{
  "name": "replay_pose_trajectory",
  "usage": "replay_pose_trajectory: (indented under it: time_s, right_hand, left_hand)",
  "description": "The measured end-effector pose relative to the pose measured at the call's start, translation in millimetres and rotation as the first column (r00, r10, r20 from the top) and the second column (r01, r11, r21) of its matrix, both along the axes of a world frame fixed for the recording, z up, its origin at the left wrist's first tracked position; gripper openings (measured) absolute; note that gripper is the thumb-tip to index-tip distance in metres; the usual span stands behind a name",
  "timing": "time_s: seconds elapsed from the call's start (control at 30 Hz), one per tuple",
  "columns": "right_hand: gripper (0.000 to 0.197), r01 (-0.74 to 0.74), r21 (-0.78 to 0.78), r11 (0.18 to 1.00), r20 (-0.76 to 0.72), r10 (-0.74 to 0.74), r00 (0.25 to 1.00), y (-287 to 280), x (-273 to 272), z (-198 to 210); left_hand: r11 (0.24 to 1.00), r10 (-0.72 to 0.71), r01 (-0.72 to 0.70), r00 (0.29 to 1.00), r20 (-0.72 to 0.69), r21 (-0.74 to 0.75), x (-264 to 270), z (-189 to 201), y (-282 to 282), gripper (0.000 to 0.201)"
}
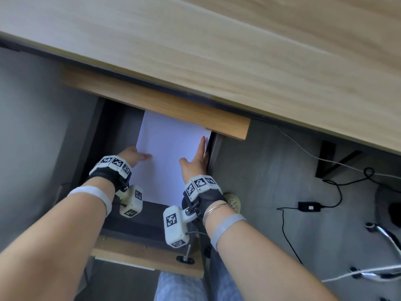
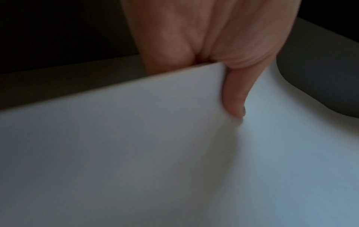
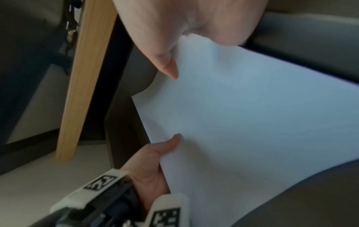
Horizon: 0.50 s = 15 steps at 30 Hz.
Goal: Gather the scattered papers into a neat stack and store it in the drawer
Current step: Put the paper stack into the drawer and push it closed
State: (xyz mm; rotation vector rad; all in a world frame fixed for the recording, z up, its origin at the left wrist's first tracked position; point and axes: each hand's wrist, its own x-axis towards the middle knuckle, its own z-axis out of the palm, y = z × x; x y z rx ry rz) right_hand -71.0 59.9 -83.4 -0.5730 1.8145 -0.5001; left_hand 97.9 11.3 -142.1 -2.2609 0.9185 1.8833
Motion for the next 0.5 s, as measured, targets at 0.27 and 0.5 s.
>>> replay_pose_trajectory:
  time_s: [0.27, 0.5]
  right_hand:
    - [0.075, -0.063, -0.104, 0.993, -0.081, 0.055, 0.995, 2, -7, 2]
    - [0.053, -0.009, -0.041, 0.999, -0.031, 0.008, 0.999, -4, -15, -2]
  left_hand:
    - [0.999, 0.029, -0.029, 1.000, 0.001, -0.038, -7, -6, 3, 0.044]
    - [0.949, 0.101, -0.049, 0.983, 0.153, -0.310, -12, 2, 2, 0.058]
